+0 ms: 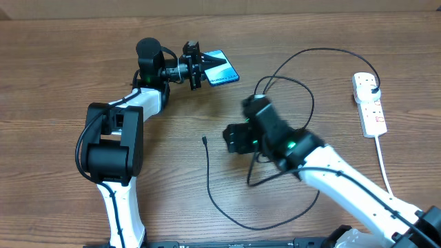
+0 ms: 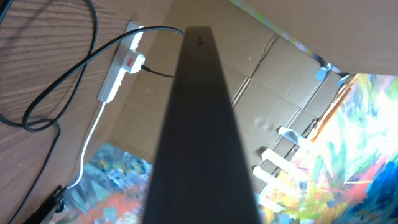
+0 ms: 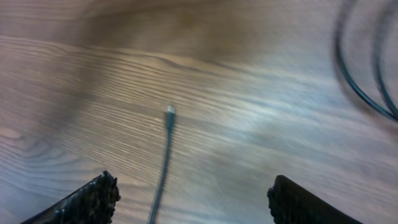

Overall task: Plug charger to phone and switch on socket
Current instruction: 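Move the right gripper down to the black USB-C cable end, then grasp the USB-C plug with the right gripper and lift it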

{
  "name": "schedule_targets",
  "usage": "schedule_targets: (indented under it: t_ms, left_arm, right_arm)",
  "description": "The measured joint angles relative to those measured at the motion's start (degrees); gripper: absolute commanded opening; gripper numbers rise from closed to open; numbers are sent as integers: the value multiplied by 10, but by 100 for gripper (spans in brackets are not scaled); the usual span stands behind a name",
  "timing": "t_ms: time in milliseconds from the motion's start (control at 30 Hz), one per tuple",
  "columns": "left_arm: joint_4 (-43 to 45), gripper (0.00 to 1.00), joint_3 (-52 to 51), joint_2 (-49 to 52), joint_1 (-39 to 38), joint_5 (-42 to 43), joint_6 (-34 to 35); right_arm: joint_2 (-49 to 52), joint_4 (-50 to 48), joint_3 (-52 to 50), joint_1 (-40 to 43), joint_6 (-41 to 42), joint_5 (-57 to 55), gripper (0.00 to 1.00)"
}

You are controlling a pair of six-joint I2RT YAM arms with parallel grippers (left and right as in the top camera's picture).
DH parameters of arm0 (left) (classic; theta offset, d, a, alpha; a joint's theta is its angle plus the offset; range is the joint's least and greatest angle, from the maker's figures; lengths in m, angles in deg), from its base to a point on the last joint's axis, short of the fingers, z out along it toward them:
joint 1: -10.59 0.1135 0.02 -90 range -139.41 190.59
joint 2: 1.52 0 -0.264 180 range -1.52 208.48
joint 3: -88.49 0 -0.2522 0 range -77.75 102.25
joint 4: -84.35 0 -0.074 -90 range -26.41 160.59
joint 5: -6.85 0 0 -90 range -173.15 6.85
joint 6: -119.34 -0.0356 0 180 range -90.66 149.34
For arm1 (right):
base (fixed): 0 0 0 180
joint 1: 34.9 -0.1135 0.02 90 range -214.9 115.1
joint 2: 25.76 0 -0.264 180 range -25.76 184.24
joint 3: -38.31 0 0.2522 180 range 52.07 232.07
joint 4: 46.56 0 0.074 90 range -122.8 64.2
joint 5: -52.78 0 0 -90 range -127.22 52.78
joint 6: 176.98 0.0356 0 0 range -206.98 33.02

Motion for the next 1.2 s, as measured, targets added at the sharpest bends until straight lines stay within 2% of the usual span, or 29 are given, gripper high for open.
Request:
schedule_targets:
  t_ms: [133,300,533,667,1000,1200]
  left_arm:
    - [4,5,0,0,0,3,6]
    - [11,5,0,0,1,11,7]
    - [11,5,0,0,1,20,8]
    - [11,4,0,0,1,21,8]
    - [11,5,0,0,1,21,8]
    - [11,5,0,0,1,21,8]
  right_arm:
    - [40,-78,0,-56,-17,-46,73]
    - [99,-131,0,-81,-28,-69,72]
    - [167,-165,0,-82,-33,-77,67]
    - [191,-174,0,-84,-35,-75,59]
    - [218,-192,0,-95,-32,-64,56]
    - [233,-200,0,-100,-30,-59,49]
